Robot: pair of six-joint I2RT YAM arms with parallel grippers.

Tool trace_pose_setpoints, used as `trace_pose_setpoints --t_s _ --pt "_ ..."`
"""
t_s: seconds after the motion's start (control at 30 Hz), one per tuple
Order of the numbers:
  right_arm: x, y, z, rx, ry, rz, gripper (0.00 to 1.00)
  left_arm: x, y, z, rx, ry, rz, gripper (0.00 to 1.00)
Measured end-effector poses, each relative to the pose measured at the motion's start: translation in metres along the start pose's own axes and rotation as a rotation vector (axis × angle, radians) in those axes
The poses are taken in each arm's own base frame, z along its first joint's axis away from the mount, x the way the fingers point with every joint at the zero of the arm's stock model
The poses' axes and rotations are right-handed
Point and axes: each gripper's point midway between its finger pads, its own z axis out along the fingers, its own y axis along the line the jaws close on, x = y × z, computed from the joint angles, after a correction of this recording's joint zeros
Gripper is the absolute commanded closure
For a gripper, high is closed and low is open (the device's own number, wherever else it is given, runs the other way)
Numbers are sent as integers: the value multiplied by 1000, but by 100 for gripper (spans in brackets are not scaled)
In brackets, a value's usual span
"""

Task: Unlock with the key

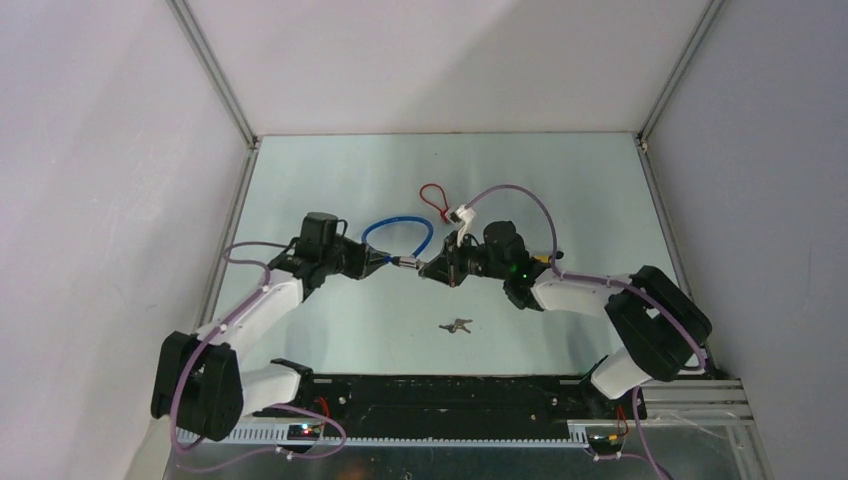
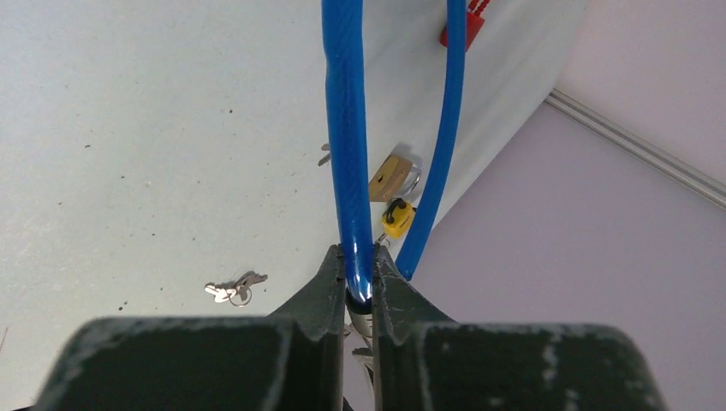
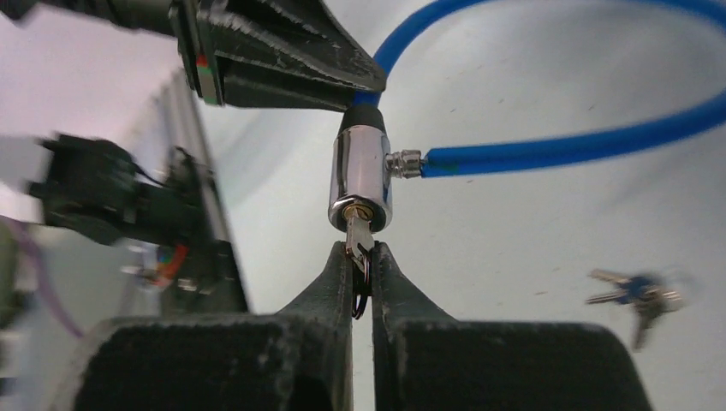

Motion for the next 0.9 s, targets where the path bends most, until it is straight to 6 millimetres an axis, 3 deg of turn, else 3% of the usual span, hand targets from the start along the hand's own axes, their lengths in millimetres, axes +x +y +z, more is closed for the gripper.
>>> trace_pose_setpoints --t_s 0.17,0.33,0.43,0.47,0.53,0.6,0.77,0.9 --pt "11 2 7 -102 53 379 100 -3 9 -2 17 -33 5 100" --pt "29 7 13 -139 117 588 100 -6 34 4 -19 -56 3 100" --pt "34 8 16 -155 135 676 91 -8 42 5 -22 -68 3 100" --pt "35 8 17 -160 139 697 81 -8 44 5 -21 -73 3 100" --pt "35 10 17 -168 141 725 55 -9 45 5 -13 -78 6 100" --pt "32 10 18 -170 131 729 45 -8 43 4 -5 -73 10 100" --pt "14 7 14 -132 67 638 35 -4 44 4 -6 -55 37 100" --pt "-10 8 1 -72 1 461 31 -6 47 6 -15 -57 46 100"
